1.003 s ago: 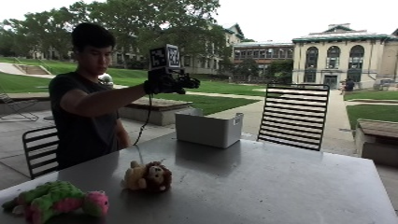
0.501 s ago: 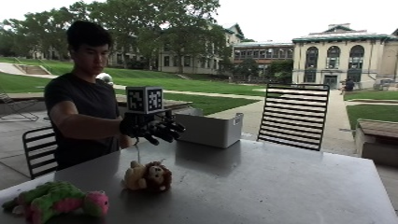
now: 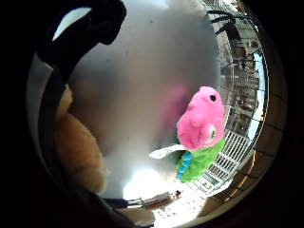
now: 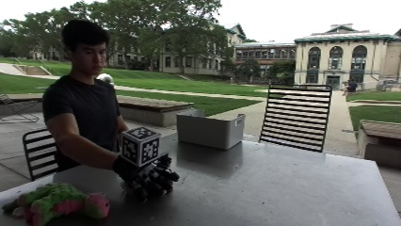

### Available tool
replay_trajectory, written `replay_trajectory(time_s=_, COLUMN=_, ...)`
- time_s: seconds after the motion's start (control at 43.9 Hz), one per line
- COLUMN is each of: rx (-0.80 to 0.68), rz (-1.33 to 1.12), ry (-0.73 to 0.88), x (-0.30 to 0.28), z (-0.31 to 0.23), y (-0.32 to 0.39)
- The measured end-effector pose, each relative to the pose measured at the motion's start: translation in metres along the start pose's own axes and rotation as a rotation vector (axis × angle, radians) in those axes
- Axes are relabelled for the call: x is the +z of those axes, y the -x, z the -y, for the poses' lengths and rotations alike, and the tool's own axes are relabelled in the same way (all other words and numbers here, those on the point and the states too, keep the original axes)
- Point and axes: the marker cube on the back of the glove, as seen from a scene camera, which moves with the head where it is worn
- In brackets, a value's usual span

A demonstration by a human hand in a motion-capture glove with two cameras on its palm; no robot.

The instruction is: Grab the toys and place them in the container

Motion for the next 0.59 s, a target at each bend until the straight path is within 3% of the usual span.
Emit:
replay_trajectory(time_s=0.342, rx=-0.006, rz=0.091, ry=-0.082, x=0.006, z=-0.004, y=0.001)
replay_trajectory(time_s=0.593, rx=0.007, rz=0.003, ry=-0.23, x=-0.006, z=-0.01, y=0.011)
